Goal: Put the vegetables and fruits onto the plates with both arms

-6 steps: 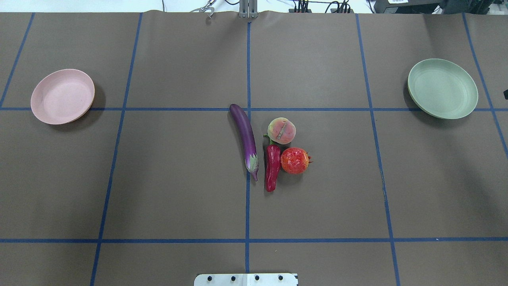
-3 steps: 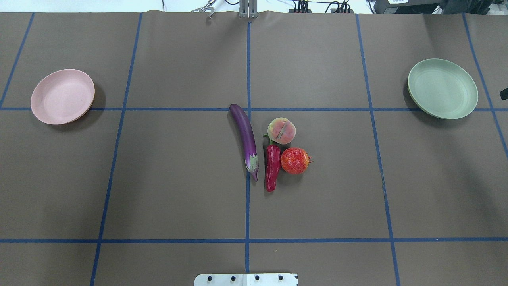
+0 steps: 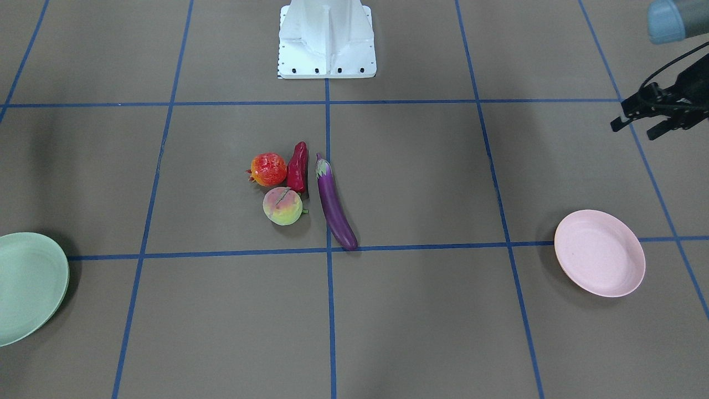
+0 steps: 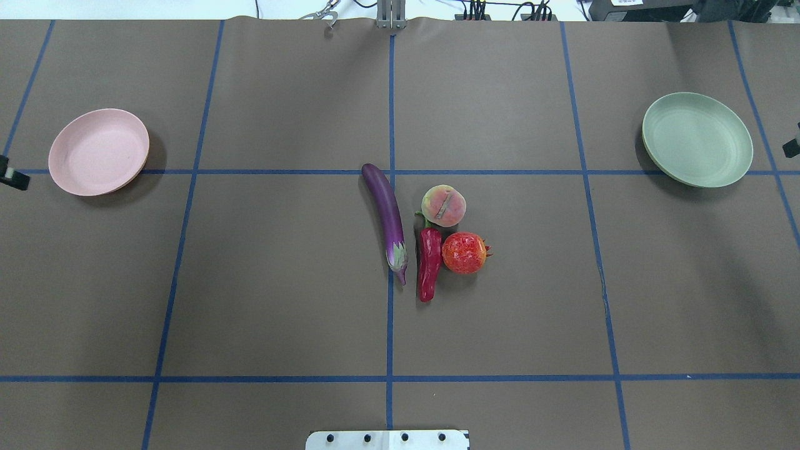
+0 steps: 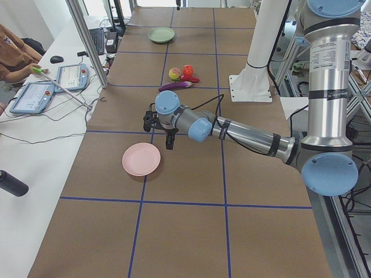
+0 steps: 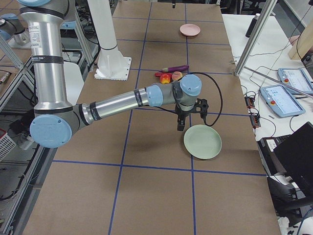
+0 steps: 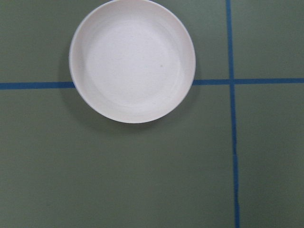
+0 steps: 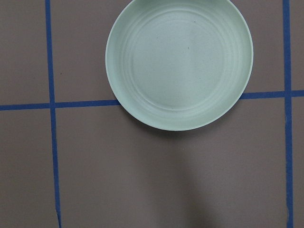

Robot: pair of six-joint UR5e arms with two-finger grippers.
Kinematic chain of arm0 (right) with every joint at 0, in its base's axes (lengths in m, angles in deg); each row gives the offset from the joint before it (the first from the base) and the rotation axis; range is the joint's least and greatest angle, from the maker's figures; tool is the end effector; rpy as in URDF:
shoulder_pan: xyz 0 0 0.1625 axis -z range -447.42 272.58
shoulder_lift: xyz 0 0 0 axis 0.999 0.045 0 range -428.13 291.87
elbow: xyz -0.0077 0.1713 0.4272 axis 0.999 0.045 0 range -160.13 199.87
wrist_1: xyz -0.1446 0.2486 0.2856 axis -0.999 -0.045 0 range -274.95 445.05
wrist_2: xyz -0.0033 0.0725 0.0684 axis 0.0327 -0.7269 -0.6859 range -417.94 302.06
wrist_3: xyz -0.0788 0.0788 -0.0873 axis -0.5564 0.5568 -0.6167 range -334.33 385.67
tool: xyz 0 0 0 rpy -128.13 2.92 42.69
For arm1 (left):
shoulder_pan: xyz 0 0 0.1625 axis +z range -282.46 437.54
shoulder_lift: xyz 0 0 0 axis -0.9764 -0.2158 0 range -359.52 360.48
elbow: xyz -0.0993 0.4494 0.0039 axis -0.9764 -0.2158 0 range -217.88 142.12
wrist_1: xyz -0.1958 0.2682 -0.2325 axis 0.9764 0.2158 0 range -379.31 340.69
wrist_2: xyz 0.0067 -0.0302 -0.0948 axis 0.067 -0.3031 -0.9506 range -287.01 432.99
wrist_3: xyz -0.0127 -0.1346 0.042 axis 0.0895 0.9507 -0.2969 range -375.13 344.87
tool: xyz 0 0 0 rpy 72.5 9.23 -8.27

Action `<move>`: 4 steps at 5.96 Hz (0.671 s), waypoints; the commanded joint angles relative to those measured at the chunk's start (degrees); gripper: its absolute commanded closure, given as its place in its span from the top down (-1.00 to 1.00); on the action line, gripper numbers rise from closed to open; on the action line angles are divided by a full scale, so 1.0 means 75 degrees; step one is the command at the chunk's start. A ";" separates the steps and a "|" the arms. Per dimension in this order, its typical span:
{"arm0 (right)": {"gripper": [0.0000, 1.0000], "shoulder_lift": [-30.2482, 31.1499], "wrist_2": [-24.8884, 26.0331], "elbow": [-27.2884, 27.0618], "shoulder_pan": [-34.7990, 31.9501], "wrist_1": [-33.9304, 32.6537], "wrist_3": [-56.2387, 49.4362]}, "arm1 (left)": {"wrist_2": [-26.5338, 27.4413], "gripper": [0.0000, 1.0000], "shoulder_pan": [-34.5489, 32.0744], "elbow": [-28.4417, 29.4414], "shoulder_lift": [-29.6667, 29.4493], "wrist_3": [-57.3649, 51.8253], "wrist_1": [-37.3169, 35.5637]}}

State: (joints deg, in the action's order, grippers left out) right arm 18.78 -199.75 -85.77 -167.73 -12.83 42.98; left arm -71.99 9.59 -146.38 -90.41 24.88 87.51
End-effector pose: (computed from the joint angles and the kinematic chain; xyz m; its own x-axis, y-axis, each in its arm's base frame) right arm -0.0628 -0.4982 0.5664 0.6073 0.0493 0.7930 -0.0160 0.9986 -0.0498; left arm 0.1704 -0.4669 0.5022 0.4630 0.0278 -0.8859 -0.0069 0.9996 0.0278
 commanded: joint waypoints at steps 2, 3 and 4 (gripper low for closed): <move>1.00 -0.0009 0.0029 0.0011 0.0334 0.0124 -0.0034 | 0.1986 1.00 0.3000 0.1171 -0.3244 0.4309 0.0100; 1.00 -0.0079 0.0075 0.0023 0.0580 0.0125 0.0024 | 0.2231 1.00 0.3524 0.2361 -0.4567 0.4937 0.0100; 1.00 -0.0138 0.0076 0.0000 0.0721 0.0125 0.0036 | 0.2419 1.00 0.3738 0.3382 -0.5497 0.5047 0.0089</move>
State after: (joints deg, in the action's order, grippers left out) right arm 18.16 -199.27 -85.68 -163.52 -11.94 43.10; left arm -55.81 35.02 -128.39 -124.13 60.36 88.24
